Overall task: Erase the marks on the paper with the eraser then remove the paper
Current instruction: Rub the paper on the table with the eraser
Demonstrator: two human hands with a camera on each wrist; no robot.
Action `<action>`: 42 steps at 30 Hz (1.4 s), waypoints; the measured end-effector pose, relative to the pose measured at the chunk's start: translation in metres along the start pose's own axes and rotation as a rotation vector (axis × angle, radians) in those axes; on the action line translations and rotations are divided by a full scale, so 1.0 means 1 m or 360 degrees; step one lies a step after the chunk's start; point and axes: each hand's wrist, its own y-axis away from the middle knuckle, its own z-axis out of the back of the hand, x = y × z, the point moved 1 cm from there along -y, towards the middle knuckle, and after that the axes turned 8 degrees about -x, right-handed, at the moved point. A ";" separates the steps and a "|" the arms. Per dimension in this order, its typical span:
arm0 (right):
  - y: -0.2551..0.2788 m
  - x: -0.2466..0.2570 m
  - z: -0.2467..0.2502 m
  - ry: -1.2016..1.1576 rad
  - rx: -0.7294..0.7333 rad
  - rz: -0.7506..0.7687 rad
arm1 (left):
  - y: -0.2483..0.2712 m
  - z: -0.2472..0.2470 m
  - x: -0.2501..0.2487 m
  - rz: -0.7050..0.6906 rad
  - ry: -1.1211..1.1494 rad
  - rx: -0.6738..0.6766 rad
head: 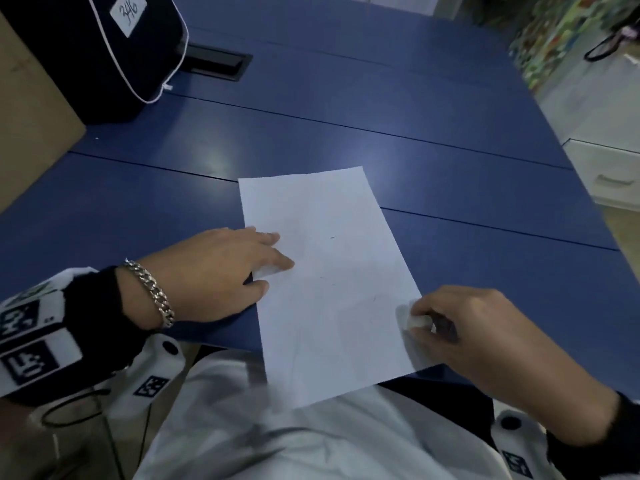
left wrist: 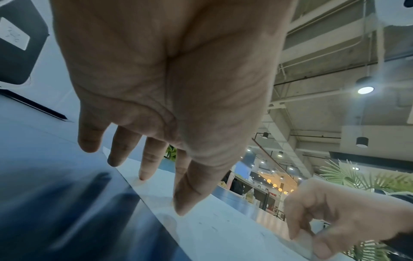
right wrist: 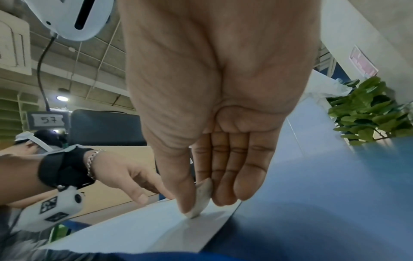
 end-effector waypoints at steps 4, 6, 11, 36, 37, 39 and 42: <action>0.014 0.007 -0.002 -0.0061 0.0079 0.0083 | -0.003 0.000 0.003 -0.0006 -0.0028 0.0043; 0.014 0.007 0.004 -0.0097 0.0057 0.0068 | -0.002 -0.001 0.002 0.0010 -0.0017 0.0004; 0.000 0.014 0.013 -0.0182 0.0004 0.0091 | -0.004 -0.019 -0.010 -0.0041 -0.0136 0.0141; -0.077 0.042 -0.005 -0.0161 0.0193 0.0304 | -0.047 -0.036 -0.047 -0.0020 -0.0202 0.0150; -0.081 0.042 -0.006 -0.0140 0.0149 0.0305 | -0.047 -0.036 -0.047 -0.0021 -0.0206 0.0154; -0.086 0.042 -0.007 -0.0106 0.0060 0.0305 | -0.048 -0.036 -0.047 -0.0017 -0.0219 0.0159; -0.082 0.044 -0.005 -0.0132 0.0256 0.0349 | -0.048 -0.036 -0.045 -0.0023 -0.0233 0.0174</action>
